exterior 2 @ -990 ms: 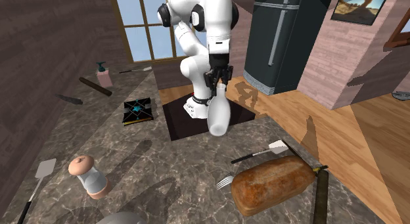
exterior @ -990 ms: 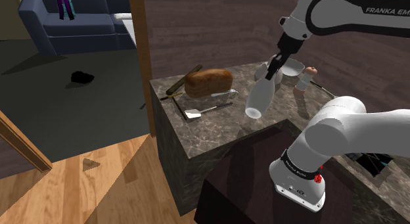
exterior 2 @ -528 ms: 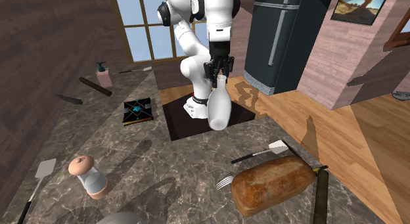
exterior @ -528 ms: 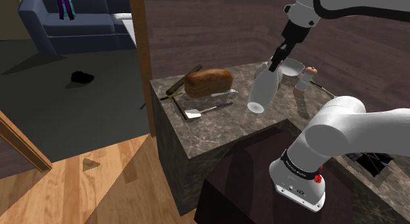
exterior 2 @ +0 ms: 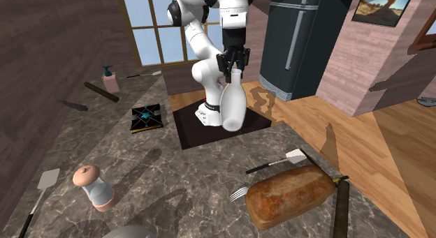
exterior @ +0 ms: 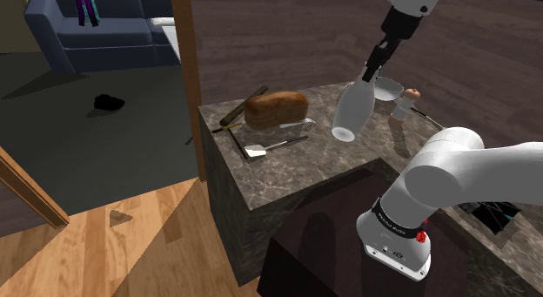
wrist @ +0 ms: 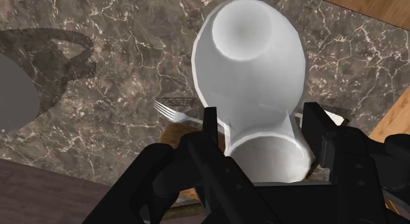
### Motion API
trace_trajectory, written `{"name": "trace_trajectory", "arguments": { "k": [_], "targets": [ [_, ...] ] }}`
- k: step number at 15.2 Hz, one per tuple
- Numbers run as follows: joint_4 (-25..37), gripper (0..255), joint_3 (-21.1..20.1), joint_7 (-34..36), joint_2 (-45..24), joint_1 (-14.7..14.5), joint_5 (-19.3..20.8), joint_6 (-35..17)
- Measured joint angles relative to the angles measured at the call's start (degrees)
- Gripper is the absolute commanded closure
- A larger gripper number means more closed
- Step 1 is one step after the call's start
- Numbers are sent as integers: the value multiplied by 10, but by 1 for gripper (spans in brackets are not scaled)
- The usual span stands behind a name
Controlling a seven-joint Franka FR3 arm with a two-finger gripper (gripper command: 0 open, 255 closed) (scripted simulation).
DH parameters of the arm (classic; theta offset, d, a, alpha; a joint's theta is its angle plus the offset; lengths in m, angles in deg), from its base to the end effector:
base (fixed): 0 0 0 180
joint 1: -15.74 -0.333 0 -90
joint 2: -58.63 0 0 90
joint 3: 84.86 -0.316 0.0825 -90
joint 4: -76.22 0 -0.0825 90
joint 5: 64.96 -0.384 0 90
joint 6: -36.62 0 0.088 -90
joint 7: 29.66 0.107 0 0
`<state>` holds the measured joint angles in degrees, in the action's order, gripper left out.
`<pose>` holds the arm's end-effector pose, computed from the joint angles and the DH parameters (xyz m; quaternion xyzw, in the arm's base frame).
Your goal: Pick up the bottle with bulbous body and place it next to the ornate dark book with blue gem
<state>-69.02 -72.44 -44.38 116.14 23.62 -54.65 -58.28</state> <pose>0.2375 -0.1251 0.5664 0.9984 -0.0018 0.0553 0.0133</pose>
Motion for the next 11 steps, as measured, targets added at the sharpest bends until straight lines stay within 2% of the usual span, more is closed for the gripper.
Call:
{"name": "trace_trajectory", "arguments": {
  "k": [11],
  "targets": [
    [101,255,-11,-3,-33,-7,-12,68]
  ]
}}
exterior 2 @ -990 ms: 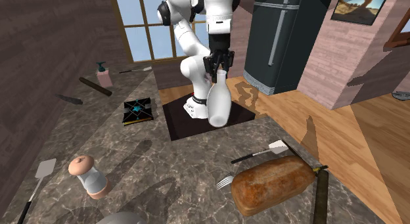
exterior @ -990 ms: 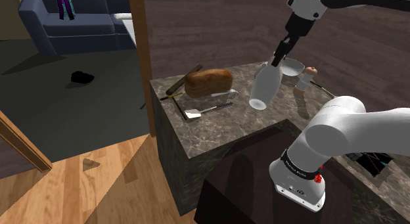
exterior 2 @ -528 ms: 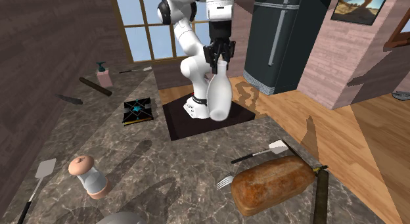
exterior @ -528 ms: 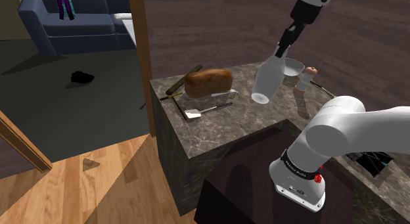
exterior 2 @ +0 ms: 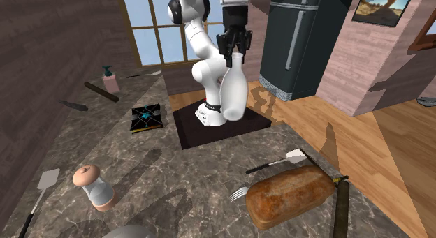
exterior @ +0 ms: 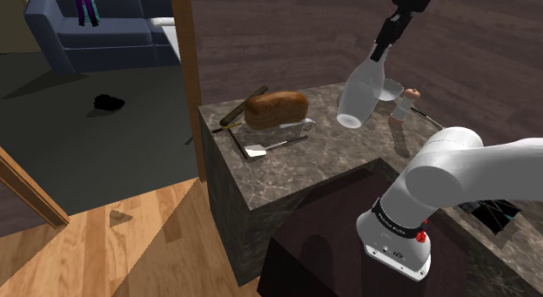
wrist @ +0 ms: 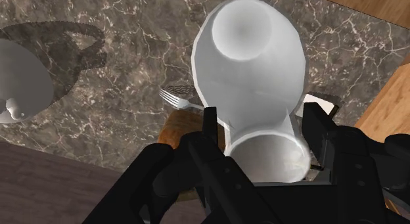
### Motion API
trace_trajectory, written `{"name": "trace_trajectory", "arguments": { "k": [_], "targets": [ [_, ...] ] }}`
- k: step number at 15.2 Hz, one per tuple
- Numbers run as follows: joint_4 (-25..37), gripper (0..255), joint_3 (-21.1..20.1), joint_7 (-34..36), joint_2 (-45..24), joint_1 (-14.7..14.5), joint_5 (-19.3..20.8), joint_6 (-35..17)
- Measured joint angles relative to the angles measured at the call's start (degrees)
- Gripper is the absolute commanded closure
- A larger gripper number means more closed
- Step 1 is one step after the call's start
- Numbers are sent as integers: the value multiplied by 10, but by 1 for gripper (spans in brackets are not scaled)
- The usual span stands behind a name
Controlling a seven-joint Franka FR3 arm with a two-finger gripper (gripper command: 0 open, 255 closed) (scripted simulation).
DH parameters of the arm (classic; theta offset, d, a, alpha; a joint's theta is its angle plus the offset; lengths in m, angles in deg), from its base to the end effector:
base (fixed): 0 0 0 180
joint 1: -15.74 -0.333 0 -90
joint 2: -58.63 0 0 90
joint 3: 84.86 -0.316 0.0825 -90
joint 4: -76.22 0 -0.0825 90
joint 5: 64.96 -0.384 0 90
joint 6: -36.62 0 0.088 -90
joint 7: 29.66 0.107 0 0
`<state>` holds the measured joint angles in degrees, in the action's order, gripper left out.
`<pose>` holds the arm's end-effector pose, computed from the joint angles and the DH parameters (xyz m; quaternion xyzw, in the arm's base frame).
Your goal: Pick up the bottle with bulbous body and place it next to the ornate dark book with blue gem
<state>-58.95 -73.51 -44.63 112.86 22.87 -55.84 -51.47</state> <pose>0.2383 -0.1252 0.6237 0.9984 -0.0018 0.0551 0.0133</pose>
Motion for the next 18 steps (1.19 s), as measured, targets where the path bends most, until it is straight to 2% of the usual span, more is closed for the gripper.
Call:
{"name": "trace_trajectory", "arguments": {
  "k": [18],
  "targets": [
    [188,255,-10,-8,-74,-10,-14,114]
  ]
}}
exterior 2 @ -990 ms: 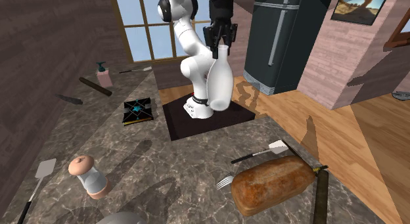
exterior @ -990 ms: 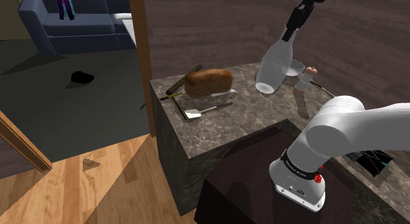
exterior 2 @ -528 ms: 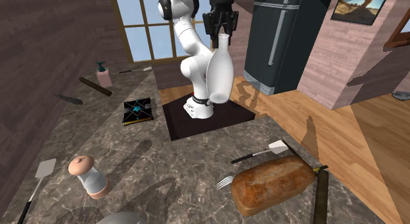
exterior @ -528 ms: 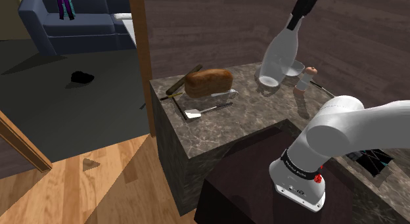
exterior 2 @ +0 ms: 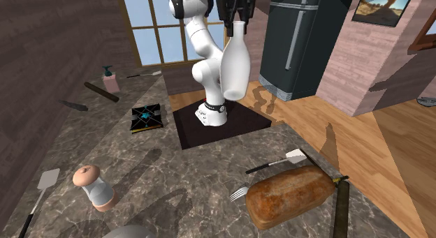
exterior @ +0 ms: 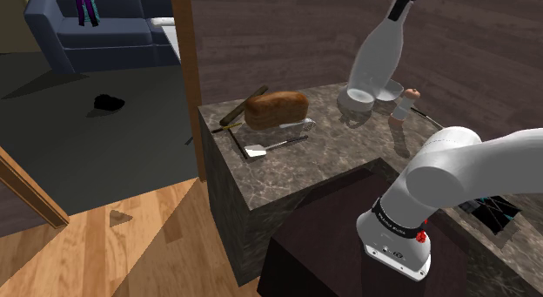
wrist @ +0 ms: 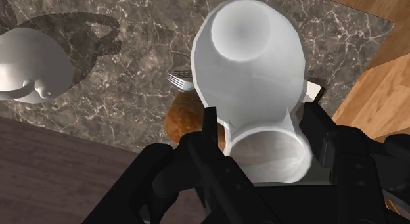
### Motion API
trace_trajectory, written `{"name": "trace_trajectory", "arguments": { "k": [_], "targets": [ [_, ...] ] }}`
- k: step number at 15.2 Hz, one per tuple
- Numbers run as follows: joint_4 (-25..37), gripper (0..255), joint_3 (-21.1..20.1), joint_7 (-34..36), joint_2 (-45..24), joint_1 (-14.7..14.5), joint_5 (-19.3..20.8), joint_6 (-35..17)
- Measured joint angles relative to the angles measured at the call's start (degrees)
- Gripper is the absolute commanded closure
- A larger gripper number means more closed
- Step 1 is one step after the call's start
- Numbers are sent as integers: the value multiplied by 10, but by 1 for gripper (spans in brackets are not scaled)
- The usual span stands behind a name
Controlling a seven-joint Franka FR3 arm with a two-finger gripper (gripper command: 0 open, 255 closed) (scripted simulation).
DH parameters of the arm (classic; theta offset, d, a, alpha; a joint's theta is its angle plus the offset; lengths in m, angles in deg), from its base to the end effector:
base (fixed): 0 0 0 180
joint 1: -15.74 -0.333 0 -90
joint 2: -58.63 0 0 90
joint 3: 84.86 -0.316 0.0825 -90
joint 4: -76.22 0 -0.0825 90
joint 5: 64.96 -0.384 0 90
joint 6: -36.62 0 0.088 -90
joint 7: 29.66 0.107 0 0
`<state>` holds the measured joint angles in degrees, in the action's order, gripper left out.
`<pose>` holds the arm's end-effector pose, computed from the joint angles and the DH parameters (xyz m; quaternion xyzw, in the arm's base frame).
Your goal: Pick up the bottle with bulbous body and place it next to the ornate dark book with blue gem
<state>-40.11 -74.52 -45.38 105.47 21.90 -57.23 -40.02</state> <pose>0.2376 -0.1258 0.7193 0.9984 -0.0018 0.0552 0.0133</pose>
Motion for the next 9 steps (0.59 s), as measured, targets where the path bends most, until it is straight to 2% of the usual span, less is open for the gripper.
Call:
{"name": "trace_trajectory", "arguments": {
  "k": [6,9],
  "targets": [
    [68,255,-2,-3,-30,-3,-4,38],
    [42,255,7,-16,7,3,7,48]
  ]
}}
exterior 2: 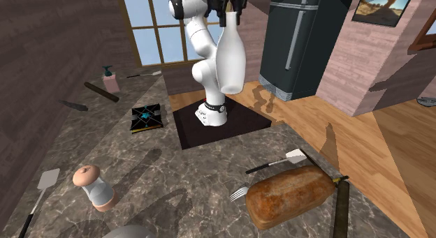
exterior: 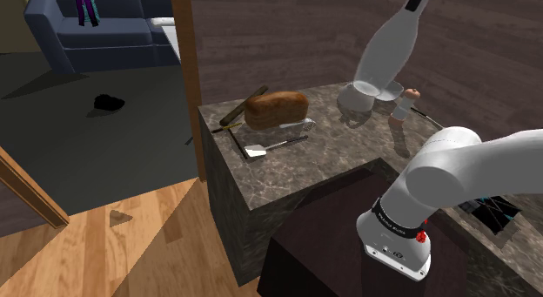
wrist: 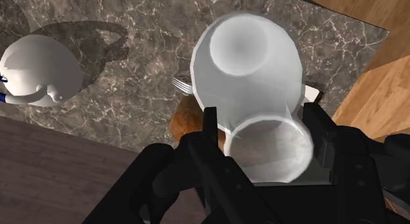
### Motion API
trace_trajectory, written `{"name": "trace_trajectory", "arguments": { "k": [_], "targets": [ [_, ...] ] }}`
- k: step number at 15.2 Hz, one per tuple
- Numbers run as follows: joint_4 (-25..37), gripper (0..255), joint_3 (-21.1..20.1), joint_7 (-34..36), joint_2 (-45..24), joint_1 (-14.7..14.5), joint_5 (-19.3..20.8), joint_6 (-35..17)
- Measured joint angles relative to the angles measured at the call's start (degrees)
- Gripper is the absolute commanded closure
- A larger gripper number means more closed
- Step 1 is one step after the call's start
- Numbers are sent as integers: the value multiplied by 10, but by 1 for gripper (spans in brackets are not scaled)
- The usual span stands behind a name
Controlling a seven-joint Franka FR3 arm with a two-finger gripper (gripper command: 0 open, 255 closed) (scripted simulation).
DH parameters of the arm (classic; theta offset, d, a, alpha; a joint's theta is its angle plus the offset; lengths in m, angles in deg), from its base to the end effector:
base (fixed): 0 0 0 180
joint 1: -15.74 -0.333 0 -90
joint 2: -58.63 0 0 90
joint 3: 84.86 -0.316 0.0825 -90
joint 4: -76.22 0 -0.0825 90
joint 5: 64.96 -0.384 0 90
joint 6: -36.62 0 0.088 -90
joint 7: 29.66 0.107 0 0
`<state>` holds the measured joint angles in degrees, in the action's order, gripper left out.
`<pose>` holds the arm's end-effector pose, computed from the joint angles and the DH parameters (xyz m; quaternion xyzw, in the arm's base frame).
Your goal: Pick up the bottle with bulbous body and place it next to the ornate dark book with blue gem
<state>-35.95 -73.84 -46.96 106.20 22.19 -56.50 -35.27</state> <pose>0.2123 -0.1327 0.7436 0.9984 -0.0018 0.0552 0.0134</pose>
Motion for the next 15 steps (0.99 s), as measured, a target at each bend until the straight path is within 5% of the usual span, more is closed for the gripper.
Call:
{"name": "trace_trajectory", "arguments": {
  "k": [15],
  "targets": [
    [-100,255,96,-132,219,45,126,94]
  ]
}}
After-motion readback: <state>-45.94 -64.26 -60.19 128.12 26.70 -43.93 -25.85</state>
